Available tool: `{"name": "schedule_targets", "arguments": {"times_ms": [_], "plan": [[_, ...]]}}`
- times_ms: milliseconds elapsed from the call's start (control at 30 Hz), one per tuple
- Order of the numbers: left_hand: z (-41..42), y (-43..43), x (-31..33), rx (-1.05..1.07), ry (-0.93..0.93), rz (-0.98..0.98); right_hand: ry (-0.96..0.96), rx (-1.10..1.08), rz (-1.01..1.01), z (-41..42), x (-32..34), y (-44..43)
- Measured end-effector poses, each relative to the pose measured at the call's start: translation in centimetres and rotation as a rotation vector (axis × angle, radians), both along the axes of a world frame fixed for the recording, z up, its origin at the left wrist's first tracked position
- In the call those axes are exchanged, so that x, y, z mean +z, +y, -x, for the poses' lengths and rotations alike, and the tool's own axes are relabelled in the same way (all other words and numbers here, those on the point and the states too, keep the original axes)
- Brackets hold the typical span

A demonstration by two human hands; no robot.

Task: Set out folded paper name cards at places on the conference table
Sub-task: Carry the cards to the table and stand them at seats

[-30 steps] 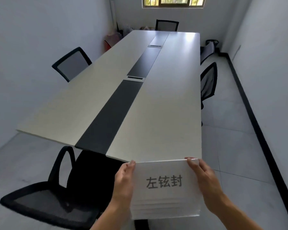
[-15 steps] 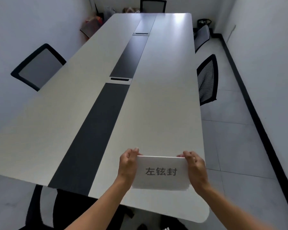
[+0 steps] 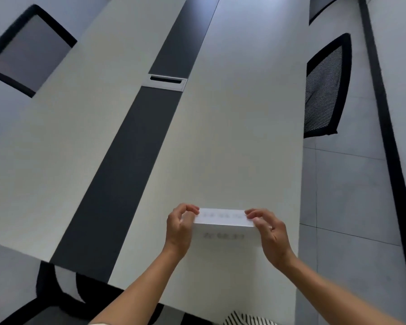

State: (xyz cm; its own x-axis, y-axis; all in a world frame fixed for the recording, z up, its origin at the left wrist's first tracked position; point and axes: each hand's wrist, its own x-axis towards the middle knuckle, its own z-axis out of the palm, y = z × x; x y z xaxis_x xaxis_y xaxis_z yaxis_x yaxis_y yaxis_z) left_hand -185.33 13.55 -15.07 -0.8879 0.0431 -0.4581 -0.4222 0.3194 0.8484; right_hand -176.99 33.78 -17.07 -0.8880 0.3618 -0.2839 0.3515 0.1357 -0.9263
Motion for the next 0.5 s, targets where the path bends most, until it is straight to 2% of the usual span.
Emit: {"name": "schedule_targets", "arguments": {"times_ms": [100,267,367,500], "plan": [[0.1,-0.8,-0.3,-0.147,0.067,0.058,-0.008,0.091,-0.11,-0.2,0.2,0.7],[0.0,-3.0,-0.3,-0.41,0.216,0.19,-0.042,0.299,-0.442,-0.7,1.6,2.4],[-0.3,-4.5,-0.3,-0.568,0.32,0.313,-0.065,0.426,-0.55,-1.3,2.0,2.9],[0.3,-5.3,1.0,-0.634,0.417,0.419,-0.064,0.455,-0.67,-0.6,3.4,2.6]]}}
